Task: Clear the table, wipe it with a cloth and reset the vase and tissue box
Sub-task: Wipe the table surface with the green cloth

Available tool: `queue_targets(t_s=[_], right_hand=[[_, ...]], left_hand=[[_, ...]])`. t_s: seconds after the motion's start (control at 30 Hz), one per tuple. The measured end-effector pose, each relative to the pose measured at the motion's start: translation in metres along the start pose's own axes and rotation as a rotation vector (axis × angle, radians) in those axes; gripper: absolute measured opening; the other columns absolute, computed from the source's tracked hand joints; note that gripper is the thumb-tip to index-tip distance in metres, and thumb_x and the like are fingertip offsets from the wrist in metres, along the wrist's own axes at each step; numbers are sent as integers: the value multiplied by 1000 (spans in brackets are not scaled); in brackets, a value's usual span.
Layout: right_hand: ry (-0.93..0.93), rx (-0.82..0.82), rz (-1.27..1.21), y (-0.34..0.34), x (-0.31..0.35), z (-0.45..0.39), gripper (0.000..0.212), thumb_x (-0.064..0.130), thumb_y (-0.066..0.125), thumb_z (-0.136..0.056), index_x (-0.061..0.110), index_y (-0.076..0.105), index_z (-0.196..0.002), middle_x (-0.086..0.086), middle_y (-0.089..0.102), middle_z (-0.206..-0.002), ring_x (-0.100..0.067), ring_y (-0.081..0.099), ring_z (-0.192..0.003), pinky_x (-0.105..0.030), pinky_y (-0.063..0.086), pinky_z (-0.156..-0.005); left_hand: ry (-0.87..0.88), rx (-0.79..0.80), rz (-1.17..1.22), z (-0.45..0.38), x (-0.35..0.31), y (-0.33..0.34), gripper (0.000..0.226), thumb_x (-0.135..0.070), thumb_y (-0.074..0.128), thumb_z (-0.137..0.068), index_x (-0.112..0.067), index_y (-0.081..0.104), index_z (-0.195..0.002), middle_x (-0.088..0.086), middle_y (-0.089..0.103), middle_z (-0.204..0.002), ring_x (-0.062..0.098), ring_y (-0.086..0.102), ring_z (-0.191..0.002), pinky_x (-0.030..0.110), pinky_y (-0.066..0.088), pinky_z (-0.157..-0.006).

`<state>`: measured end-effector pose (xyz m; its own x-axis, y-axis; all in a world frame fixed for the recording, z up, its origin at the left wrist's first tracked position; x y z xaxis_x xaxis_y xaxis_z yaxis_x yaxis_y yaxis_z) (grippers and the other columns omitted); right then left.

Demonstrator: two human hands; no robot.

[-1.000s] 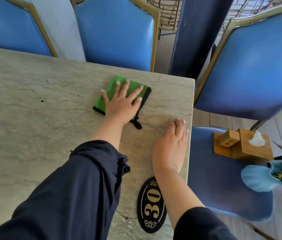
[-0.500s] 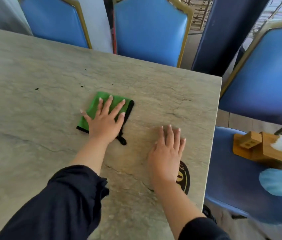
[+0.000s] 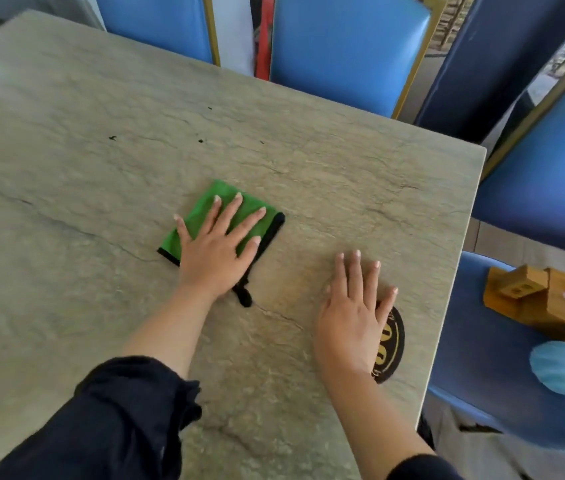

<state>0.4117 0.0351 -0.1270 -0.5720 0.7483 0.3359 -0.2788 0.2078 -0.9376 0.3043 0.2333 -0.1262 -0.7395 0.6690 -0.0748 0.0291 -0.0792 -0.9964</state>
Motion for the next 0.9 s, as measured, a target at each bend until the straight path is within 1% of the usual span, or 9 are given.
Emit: queue_targets(t_s=[0.07,0.17,0.27,0.37,0.47,0.57,0.73,0.83,0.9], right_hand=[[-4,16,61,4,6,-3,64,13,25,-97,18,-7,-152,-2,-17,-160,-30,-27,-143,-60,-16,-111],[6,29,116,5,8,-7,67,8,25,-94,15,-8,-152,-6,-17,-160,-35,-27,-142,-64,-15,-109],[3,33,114,2,6,-6,64,9,25,-95,16,-1,-153,-6,-10,-161,-34,-23,-144,-64,-12,-111],[-12,3,34,-1,4,-6,57,13,31,-98,17,15,-152,-6,6,-161,-33,-12,-147,-61,-9,-114],[-44,-64,-19,-1,9,18,54,9,46,-93,17,37,-145,-14,27,-155,-36,7,-147,-61,1,-115],[-70,-94,-55,10,19,69,58,5,58,-84,16,46,-139,-18,37,-148,-36,20,-143,-57,8,-117],[-103,-103,-52,15,27,93,58,8,57,-85,16,45,-141,-18,35,-149,-34,20,-143,-51,9,-118],[-84,-41,-71,20,31,97,60,8,44,-92,20,28,-149,-13,16,-158,-29,0,-148,-44,-7,-118],[-69,-38,-93,21,32,107,60,8,42,-93,20,25,-150,-10,12,-160,-26,-3,-148,-42,-7,-119]], left_hand=[[-149,52,43,-21,25,2,46,-61,9,-92,-64,-2,-137,-17,-5,-159,15,-10,-147,73,-4,-106],[-194,50,53,-22,11,5,47,-58,9,-93,-60,0,-139,-13,-5,-159,19,-10,-147,74,-4,-105],[-72,8,45,28,-32,8,48,-56,15,-95,-57,3,-141,-11,0,-160,22,-5,-147,73,-4,-105],[118,-19,-13,98,-61,8,51,-57,23,-94,-54,10,-143,-11,7,-160,21,1,-148,71,2,-108],[133,-3,-32,125,-27,5,51,-58,24,-93,-56,11,-142,-14,8,-159,18,4,-147,70,6,-109],[-12,25,-31,100,36,0,49,-59,18,-93,-59,5,-140,-17,2,-159,17,-1,-147,70,5,-108],[-206,74,29,60,76,-1,48,-58,11,-93,-59,1,-140,-15,-6,-159,19,-10,-147,71,-2,-107],[-155,28,35,79,56,0,50,-57,10,-93,-56,3,-142,-12,-3,-160,22,-9,-147,72,-3,-106],[-41,6,5,113,31,2,50,-57,13,-94,-54,5,-144,-11,-1,-160,23,-6,-147,73,-2,-106]])
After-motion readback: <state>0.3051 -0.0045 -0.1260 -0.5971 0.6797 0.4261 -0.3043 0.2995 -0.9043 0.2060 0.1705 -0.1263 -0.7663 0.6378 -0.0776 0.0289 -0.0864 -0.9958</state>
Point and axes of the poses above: each hand's wrist, its own z-axis away from the middle knuckle, its own y-axis out of the palm, x = y × z, the point moved 9 cm from there along -z, towards the middle knuckle
